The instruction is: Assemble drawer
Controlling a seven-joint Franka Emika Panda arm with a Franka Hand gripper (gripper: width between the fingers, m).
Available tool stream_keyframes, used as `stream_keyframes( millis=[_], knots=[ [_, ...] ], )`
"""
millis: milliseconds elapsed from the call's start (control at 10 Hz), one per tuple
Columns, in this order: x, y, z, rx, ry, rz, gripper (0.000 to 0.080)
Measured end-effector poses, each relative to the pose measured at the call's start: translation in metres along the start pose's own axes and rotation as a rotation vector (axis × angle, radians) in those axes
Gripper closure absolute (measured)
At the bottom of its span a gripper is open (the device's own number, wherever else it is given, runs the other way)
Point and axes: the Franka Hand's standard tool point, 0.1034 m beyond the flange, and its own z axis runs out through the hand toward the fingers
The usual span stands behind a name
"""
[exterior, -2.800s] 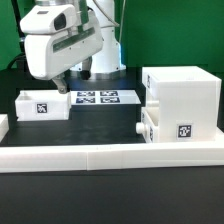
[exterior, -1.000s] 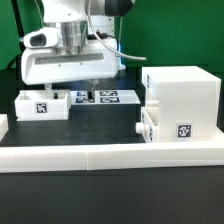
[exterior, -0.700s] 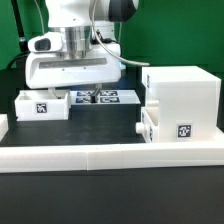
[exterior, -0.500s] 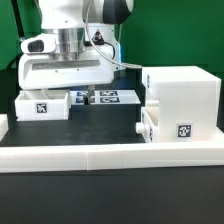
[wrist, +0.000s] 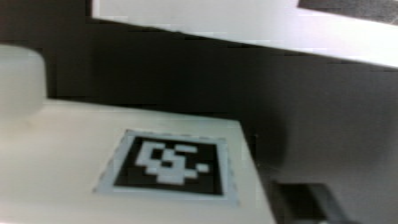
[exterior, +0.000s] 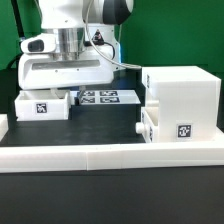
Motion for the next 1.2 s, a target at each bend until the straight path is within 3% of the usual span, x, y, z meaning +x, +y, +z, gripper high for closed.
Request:
stream_keyframes(
  millis=[100, 300, 700, 900, 1100, 1200],
  knots=[
    [0.000, 0.000, 0.000, 0.000, 0.000, 0.000, 0.0711],
    [0.000, 0.000, 0.000, 0.000, 0.000, -0.001, 0.0757],
    [0.001, -0.003, -0.001, 0.003, -0.004, -0.016, 0.0757],
    [0.018, -0.020, -0.020, 0.002, 0.007, -0.177, 0.0757],
    [0.031, -0.028, -0.041, 0.041, -0.051, -0.271, 0.0757],
    [0.040, -0.028, -0.051, 0.045, -0.053, -0.284, 0.0757]
  ],
)
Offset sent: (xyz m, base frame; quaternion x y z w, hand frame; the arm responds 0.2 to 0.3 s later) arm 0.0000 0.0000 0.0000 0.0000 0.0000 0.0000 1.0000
